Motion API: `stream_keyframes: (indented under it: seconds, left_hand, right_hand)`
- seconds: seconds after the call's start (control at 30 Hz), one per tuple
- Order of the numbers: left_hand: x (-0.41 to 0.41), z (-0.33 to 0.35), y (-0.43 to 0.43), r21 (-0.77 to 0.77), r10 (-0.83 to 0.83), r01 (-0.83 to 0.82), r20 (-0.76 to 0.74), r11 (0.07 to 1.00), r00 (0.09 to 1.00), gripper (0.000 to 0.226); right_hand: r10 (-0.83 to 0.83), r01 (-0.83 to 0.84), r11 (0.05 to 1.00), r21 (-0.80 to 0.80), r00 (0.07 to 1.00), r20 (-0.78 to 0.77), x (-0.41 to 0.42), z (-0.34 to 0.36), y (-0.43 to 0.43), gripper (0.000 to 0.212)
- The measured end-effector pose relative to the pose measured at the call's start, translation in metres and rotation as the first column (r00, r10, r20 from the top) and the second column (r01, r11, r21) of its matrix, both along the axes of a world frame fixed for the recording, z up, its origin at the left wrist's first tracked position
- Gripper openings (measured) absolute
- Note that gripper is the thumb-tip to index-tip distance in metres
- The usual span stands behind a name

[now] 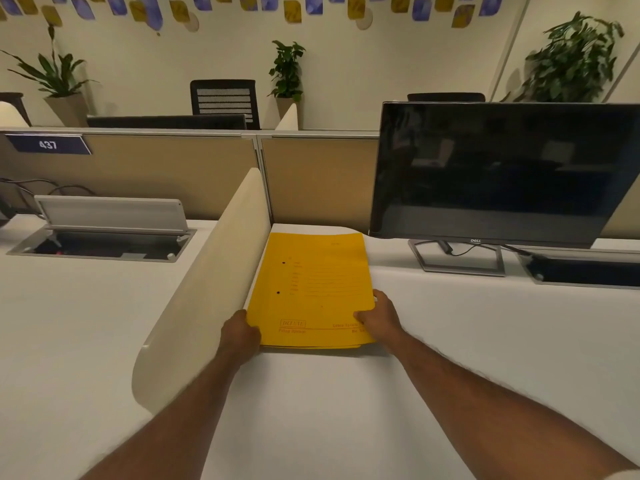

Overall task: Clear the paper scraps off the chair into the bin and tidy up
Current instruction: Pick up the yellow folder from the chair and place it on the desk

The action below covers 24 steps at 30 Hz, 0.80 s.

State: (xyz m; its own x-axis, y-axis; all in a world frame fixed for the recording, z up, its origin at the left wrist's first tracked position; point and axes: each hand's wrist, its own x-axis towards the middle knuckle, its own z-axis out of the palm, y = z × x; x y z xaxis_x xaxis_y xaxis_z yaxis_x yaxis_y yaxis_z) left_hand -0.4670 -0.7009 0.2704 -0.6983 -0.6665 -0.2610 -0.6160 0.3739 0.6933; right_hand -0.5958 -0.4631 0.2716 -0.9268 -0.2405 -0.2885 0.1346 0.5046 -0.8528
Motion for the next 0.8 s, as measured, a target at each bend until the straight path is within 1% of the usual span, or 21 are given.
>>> stream_keyframes:
  seconds: [0.03,0.07,0.17,0.23,0.3,0.37,0.47,0.53,0.63,0.73,0.8]
  left_hand:
    - [-0.003,-0.001,0.002,-0.069,-0.041,0.043,0.034,0.997,0.999,0.022]
    - [-0.006,-0.002,0.005,-0.122,-0.072,0.080,0.062,0.989,0.995,0.022]
    - [-0.013,-0.003,0.014,-0.219,-0.120,0.140,0.103,0.966,0.987,0.033]
    - [-0.017,-0.006,0.019,-0.276,-0.128,0.163,0.143,0.947,0.981,0.040]
    - [-0.019,-0.009,0.024,-0.314,-0.119,0.169,0.170,0.934,0.978,0.042]
    - [-0.019,-0.012,0.026,-0.353,-0.101,0.169,0.204,0.920,0.974,0.042]
    - [-0.017,-0.010,0.030,-0.426,-0.093,0.224,0.306,0.877,0.947,0.041]
    - [-0.017,-0.009,0.033,-0.446,-0.099,0.263,0.358,0.856,0.929,0.041]
    - [-0.014,-0.007,0.033,-0.449,-0.111,0.281,0.369,0.848,0.923,0.041]
    - [-0.009,-0.006,0.030,-0.415,-0.132,0.264,0.320,0.871,0.938,0.044]
    - [-0.003,-0.006,0.031,-0.388,-0.138,0.234,0.258,0.891,0.956,0.048]
  right_hand:
    - [0.011,-0.010,0.999,0.042,1.000,-0.019,-0.002,0.000,0.000,0.057]
    - [0.026,-0.023,0.996,0.088,0.999,-0.038,-0.003,-0.001,0.000,0.059]
    - [0.057,-0.043,0.985,0.167,0.995,-0.083,-0.007,-0.004,0.000,0.067]
    - [0.061,-0.039,0.977,0.211,0.993,-0.099,-0.008,-0.008,0.000,0.075]
    - [0.049,-0.021,0.962,0.271,0.994,-0.096,-0.010,-0.011,0.000,0.079]
    - [0.054,-0.012,0.938,0.345,0.992,-0.113,-0.011,-0.014,0.000,0.079]
    - [0.077,-0.007,0.899,0.438,0.987,-0.143,-0.012,-0.016,0.001,0.078]
    - [0.100,-0.014,0.878,0.478,0.983,-0.154,-0.013,-0.017,0.003,0.079]
    - [0.131,-0.031,0.862,0.506,0.978,-0.162,-0.014,-0.018,0.005,0.081]
    - [0.163,-0.075,0.854,0.515,0.978,-0.128,-0.014,-0.014,0.006,0.082]
    - [0.163,-0.088,0.852,0.516,0.981,-0.103,-0.013,-0.010,0.009,0.081]
